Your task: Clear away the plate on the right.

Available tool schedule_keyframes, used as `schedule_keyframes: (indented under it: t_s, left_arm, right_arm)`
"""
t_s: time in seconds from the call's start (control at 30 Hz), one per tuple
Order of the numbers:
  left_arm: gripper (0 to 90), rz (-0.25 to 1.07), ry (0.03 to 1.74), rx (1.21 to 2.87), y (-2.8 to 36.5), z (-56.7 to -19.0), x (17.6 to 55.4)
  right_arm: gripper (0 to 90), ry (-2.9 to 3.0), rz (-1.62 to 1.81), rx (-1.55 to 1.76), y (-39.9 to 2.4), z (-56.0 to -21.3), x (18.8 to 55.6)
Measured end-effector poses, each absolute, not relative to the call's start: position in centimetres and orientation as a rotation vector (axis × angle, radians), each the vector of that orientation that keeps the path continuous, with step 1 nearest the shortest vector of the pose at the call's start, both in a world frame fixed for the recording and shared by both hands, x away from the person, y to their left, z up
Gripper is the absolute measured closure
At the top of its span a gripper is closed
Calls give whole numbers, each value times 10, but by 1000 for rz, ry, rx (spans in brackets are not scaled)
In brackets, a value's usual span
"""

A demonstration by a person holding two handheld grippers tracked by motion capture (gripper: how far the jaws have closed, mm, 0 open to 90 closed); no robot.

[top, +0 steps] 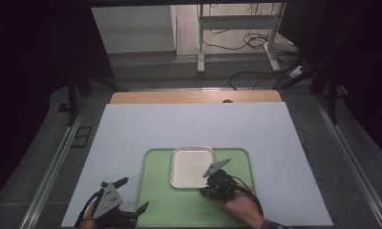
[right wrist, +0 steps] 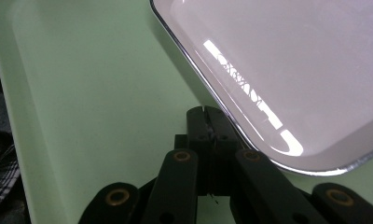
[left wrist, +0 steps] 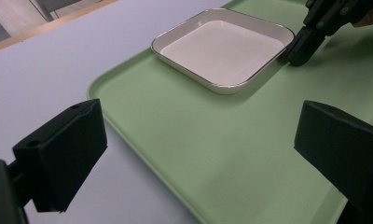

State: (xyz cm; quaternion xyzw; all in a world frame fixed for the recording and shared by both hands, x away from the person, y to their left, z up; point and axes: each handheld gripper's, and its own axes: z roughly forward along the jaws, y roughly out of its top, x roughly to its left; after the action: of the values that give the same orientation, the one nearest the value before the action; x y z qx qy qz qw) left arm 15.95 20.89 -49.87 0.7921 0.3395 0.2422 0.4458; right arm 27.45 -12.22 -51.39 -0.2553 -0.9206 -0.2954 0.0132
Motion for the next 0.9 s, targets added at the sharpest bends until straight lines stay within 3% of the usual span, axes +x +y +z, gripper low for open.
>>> schedule_keyframes:
  t_s: [0.43, 0.77, 0.9]
  left_arm:
    - [22, 598, 845, 1957, 209, -499, 160]
    - [22, 598, 843, 1957, 209, -499, 160]
    - [22, 598, 842, 1958, 209, -499, 159]
  right_arm:
    - [860, -2853, -968, -785, -122, -509, 271]
    - [770, -2838, -1041, -795, -130, -498, 268]
    - [691, -2838, -1081, -829, -137, -494, 270]
